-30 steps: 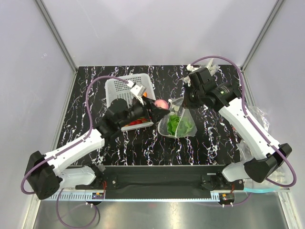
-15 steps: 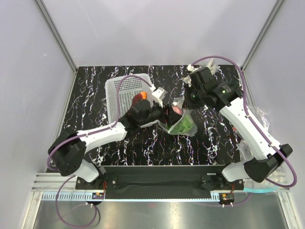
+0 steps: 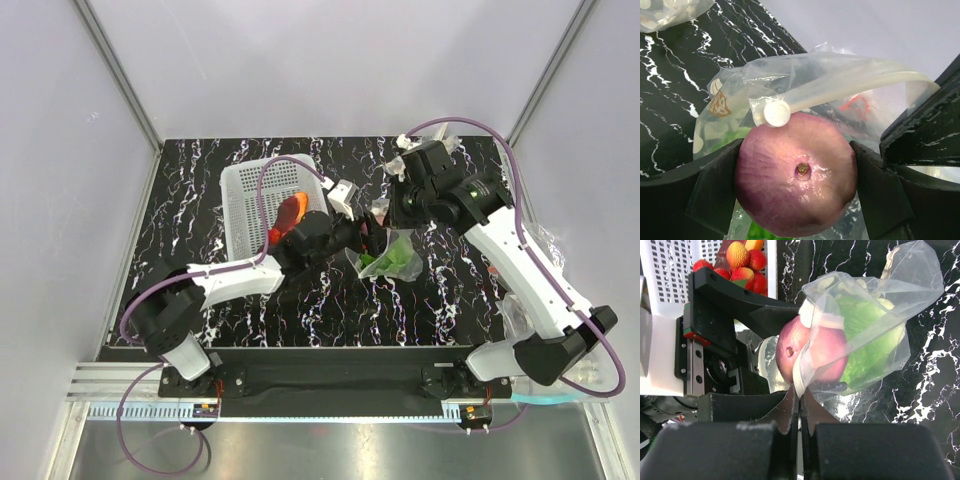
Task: Place the food in the zip-top bag and seal the zipper
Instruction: Place the fake vegetable in the zipper food storage bag.
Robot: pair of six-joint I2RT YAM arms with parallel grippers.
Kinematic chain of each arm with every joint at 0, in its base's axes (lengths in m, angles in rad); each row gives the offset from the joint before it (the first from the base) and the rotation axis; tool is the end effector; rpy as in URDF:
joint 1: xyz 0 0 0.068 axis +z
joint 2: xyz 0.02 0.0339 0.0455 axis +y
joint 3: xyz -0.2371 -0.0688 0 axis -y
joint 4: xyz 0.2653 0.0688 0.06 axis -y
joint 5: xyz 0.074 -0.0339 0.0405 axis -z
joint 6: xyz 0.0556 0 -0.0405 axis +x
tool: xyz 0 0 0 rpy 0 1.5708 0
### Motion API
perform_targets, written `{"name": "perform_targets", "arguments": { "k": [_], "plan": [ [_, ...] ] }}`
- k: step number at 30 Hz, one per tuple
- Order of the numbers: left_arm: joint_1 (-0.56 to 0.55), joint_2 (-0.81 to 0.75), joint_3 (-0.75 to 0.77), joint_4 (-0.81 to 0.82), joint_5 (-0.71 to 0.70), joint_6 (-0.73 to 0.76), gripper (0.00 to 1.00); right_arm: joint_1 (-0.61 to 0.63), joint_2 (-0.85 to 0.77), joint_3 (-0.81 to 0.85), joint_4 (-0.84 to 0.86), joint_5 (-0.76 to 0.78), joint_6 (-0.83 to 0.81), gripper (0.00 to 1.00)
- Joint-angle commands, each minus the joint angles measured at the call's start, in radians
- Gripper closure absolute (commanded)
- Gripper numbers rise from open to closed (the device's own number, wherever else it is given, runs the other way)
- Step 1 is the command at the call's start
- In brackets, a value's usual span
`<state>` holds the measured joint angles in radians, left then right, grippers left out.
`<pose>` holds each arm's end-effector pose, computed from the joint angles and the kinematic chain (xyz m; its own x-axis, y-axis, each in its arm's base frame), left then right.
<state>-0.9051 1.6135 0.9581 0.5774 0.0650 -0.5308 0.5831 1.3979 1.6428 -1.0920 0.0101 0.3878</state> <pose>0.2480 -0.3216 0.2262 -0.4590 -0.2334 -0.8572 0.6870 0.5186 -0.5090 0.2573 0.1690 0.3725 -0.7852 -0.0649 -0.6158 -0.2680 0.9322 0.2434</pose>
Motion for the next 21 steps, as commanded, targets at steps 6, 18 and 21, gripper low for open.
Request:
{"name": "perform_targets", "arguments": {
  "k": [6, 18, 21],
  "plan": [
    [-0.026, -0.046, -0.007, 0.234, -0.053, -0.098, 0.1, -0.002, -0.094, -0.066, 0.086, 0.014, 0.037, 1.0],
    [-0.055, -0.119, -0.015, 0.089, -0.155, -0.029, 0.09, -0.017, -0.154, -0.149, 0.136, -0.001, 0.074, 1.0],
    [-0.055, -0.21, -0.016, -0.052, -0.211, 0.049, 0.09, -0.025, -0.166, -0.167, 0.138, 0.002, 0.074, 1.0]
  ]
}}
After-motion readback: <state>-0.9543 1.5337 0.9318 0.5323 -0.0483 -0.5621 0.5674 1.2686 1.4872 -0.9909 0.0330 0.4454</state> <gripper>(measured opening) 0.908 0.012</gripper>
